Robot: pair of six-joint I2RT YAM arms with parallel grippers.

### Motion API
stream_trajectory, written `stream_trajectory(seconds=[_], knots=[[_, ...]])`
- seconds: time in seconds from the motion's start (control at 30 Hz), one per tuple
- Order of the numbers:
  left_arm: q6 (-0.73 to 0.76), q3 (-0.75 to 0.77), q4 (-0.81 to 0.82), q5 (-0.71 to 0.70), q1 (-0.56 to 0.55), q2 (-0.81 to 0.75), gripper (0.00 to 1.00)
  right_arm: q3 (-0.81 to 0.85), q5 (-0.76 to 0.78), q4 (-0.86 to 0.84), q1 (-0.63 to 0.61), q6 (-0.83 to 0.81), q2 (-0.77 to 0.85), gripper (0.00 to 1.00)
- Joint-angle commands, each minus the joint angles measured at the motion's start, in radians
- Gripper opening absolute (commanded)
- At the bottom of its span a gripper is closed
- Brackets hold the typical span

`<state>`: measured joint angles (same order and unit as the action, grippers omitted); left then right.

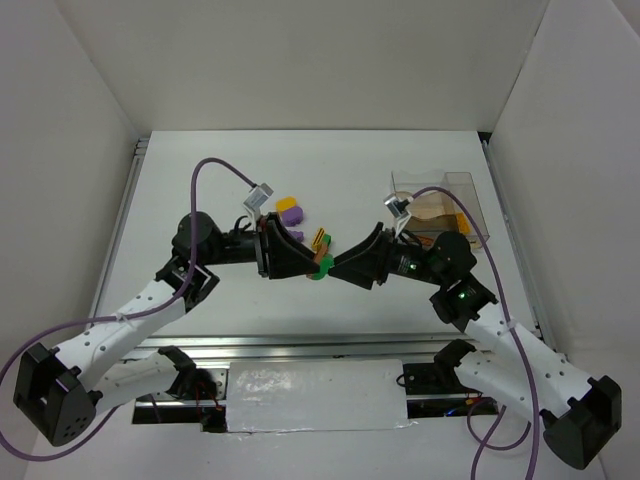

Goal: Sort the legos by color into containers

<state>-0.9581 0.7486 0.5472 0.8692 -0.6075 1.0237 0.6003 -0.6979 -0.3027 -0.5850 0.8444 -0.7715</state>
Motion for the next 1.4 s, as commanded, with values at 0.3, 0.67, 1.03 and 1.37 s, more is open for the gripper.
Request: stream_trajectory(seconds=[0.3, 0.67, 1.03, 1.37], knots=[[0.082, 0.028, -0.058, -0.010, -0.023, -0.013, 0.00, 0.066, 0.066, -0.114, -0.110, -0.007, -0.046, 0.60], [0.088, 0.035, -0.070, 0.001, -0.026, -0.020, 0.00, 0.055, 0.103, -0.102, -0.122, -0.057, -0.034, 0.38], [0.097, 0.075, -0.124, -0.005, -0.015, -0.043, 0.00, 0.047, 0.069, -0.061, -0.113, -0.185, 0.021, 0.00], [0.128, 0.107, -0.220, -0.012, 0.037, -0.099, 0.00, -0.033, -0.265, -0.197, 0.103, -0.117, -0.008, 0.00]])
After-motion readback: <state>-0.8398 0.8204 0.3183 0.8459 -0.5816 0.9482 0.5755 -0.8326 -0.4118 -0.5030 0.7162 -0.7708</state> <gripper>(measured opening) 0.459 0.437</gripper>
